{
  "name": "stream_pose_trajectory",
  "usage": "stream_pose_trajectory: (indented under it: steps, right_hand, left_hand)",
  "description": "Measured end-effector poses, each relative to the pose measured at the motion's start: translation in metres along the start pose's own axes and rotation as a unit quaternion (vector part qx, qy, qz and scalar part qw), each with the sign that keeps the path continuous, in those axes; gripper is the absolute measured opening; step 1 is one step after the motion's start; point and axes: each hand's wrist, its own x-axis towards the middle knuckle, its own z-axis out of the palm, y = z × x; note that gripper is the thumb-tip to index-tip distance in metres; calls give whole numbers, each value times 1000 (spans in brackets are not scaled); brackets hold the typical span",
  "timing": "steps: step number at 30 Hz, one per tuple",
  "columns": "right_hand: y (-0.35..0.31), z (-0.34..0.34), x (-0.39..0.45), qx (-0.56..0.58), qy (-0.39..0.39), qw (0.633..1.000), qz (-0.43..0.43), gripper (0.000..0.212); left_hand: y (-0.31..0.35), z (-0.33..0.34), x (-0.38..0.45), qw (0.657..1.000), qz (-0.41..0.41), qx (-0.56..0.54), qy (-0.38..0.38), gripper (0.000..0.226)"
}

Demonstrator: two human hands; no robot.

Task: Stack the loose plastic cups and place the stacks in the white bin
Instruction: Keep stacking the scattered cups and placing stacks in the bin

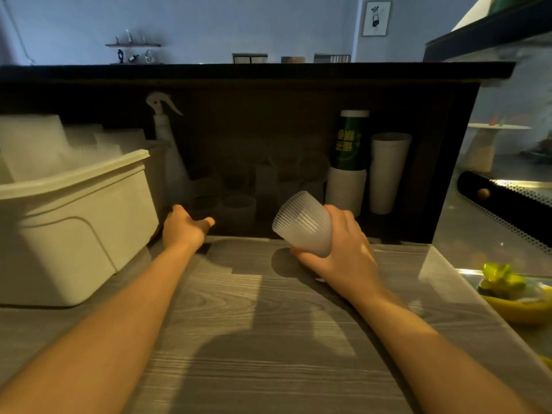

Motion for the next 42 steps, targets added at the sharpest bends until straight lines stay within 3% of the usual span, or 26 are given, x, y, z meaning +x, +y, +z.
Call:
stream_pose_trajectory:
  steps: [5,8,11,24,30,34,36,39,42]
  right_hand:
    - [1,0,0,2,0,1000,7,81]
    - [0,-1,0,4,-1,1000,8,82]
    - [-2,-3,0,-2,-9,1000,5,83]
    - [-15,-7,0,-91,-62,991,-76,87]
    - [-23,-2,-2,-112,-87,981,-133,93]
    - [-23,-1,-4,-102,-81,982,-136,94]
    - [-21,-3,-4,-96,-86,984,-123,92]
    - [-20,-4,-2,-79,-62,991,-90,89]
    - [-14,-3,-1,-50,-27,998,-33,86]
  left_hand:
    - [1,-3,-11,998,4,-53,34,62]
    - [0,-10,-18,993,53,-92,54,70]
    - [1,-19,-26,976,119,-171,60,62]
    - [36,-41,-105,914,264,-289,-106,28]
    - [42,-37,-118,926,297,-163,-168,62]
    - [46,-27,-146,901,241,-193,-304,80]
    - [47,-26,-146,893,231,-214,-322,82]
    - [45,-20,-130,910,213,-262,-239,71]
    - [37,-12,-102,959,189,-190,-93,53]
